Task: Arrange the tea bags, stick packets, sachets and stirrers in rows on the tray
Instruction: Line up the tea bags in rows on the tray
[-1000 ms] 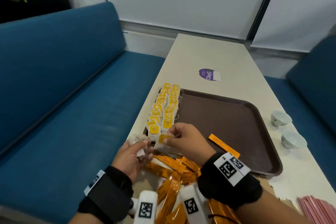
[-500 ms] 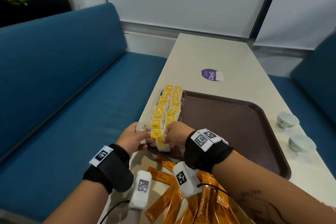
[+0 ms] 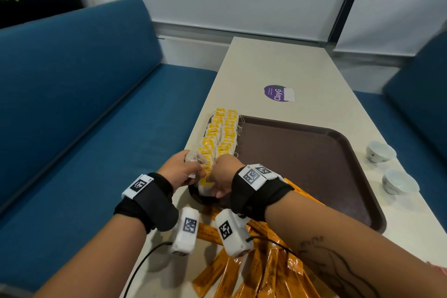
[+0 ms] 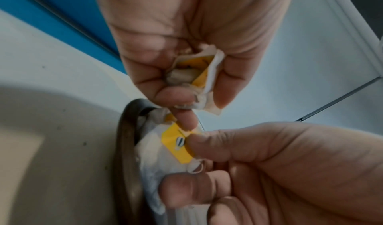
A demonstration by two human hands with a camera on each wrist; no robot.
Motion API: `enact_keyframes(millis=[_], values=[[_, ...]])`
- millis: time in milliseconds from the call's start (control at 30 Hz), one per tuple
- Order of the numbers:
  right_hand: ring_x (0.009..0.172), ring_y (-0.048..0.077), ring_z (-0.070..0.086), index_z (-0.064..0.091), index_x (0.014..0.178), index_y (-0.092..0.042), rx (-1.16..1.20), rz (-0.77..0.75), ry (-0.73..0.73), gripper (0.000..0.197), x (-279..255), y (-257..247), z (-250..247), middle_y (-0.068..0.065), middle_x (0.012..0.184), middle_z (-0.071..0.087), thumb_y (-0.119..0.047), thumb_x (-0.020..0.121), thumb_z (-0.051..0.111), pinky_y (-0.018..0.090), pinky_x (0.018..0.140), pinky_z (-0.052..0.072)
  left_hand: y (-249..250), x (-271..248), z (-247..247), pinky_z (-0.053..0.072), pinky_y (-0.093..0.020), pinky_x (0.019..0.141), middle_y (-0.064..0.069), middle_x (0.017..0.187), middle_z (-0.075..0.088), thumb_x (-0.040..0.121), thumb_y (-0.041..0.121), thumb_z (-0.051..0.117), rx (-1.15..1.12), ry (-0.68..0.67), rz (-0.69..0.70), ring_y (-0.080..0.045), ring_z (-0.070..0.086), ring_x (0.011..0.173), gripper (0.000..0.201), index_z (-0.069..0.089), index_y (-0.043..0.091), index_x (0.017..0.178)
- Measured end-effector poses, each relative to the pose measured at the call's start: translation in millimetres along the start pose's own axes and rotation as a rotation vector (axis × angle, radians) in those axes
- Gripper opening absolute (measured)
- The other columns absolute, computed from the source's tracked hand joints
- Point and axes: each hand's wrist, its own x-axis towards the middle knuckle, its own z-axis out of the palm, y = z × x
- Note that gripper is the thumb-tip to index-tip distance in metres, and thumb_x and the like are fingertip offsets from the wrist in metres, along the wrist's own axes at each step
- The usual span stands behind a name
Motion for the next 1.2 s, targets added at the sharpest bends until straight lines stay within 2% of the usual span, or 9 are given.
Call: enact_keyframes(millis=[200,400,567,667,733,833,967,1100,1200], values=[[0.063,0.021,0.062,0.050,0.074,-0.013,0.150,0.030,-0.029,0.018,4,-2,4,0.009,0.078,0.058,-0.001,0.087,0.054,0.029,0.057,0.056,0,2,-6,0.043,-0.019,0.047,-0.007,0.081,0.056,0.091,0.000,0.050,-0.106,0.128,0.049,-0.012,0.062,0.066,0.014,0.053,0.010,0.100],[0.062,0.024,0.061,0.048,0.074,-0.013,0.217,-0.027,0.080,0.022,-19,-6,-16,0.010,0.076,0.058,0.003,0.089,0.051,0.036,0.062,0.058,-7,-26,-12,0.056,-0.025,0.050,-0.015,0.100,0.062,0.097,0.009,0.043,-0.543,0.152,0.002,-0.025,0.068,0.073,0.012,0.051,0.004,0.105],[0.057,0.019,0.060,0.048,0.104,-0.008,0.379,-0.089,0.195,0.016,-56,-2,-40,0.009,0.089,0.059,0.004,0.093,0.044,0.020,0.036,0.037,-11,-54,-6,0.060,-0.036,0.058,-0.020,0.109,0.065,0.098,0.019,0.037,-0.816,-0.050,-0.110,-0.027,0.071,0.075,0.035,0.052,-0.007,0.116],[0.054,0.011,0.060,0.054,0.098,-0.008,0.271,-0.191,0.202,0.013,-77,7,-44,0.006,0.076,0.061,0.000,0.089,0.057,0.021,0.037,0.037,-10,-69,7,0.058,-0.041,0.066,-0.021,0.106,0.068,0.091,0.020,0.041,-0.865,-0.146,-0.146,-0.029,0.071,0.079,0.036,0.063,-0.006,0.103],[0.052,0.008,0.056,0.058,0.092,-0.008,0.231,-0.232,0.181,0.011,-90,14,-38,0.005,0.069,0.059,0.001,0.087,0.060,0.017,0.040,0.039,-10,-77,16,0.057,-0.043,0.069,-0.021,0.109,0.067,0.085,0.020,0.044,-0.891,-0.204,-0.163,-0.031,0.071,0.082,0.038,0.057,-0.002,0.113],[0.067,0.011,0.057,0.061,0.091,-0.011,0.135,-0.294,0.180,0.010,-103,21,-25,0.008,0.083,0.062,-0.004,0.085,0.065,0.023,0.060,0.051,-11,-85,27,0.056,-0.045,0.071,-0.023,0.105,0.068,0.079,0.015,0.046,-0.877,-0.272,-0.185,-0.033,0.070,0.083,0.042,0.053,0.002,0.118],[0.053,-0.003,0.058,0.060,0.095,-0.011,0.117,-0.370,0.163,0.015,-112,25,-19,0.007,0.087,0.059,-0.003,0.084,0.066,0.013,0.047,0.047,-16,-91,37,0.055,-0.047,0.073,-0.026,0.102,0.067,0.077,0.009,0.048,-0.788,-0.335,-0.208,-0.036,0.069,0.084,0.043,0.051,0.001,0.120],[0.073,0.007,0.054,0.057,0.082,-0.022,-0.064,-0.466,0.256,0.022,-118,29,-9,-0.003,0.085,0.056,-0.019,0.074,0.078,0.030,0.065,0.053,-18,-95,42,0.057,-0.044,0.069,-0.020,0.097,0.069,0.082,0.028,0.048,-0.786,-0.346,-0.223,-0.031,0.070,0.077,0.041,0.056,0.006,0.116],[0.092,0.005,0.043,0.059,0.092,-0.027,-0.451,-0.597,0.408,0.032,-127,28,2,-0.011,0.093,0.045,-0.041,0.069,0.076,0.025,0.074,0.044,-15,-96,45,0.058,-0.041,0.062,-0.018,0.095,0.070,0.091,0.039,0.042,-0.846,-0.319,-0.254,-0.027,0.071,0.072,0.042,0.058,0.007,0.114]])
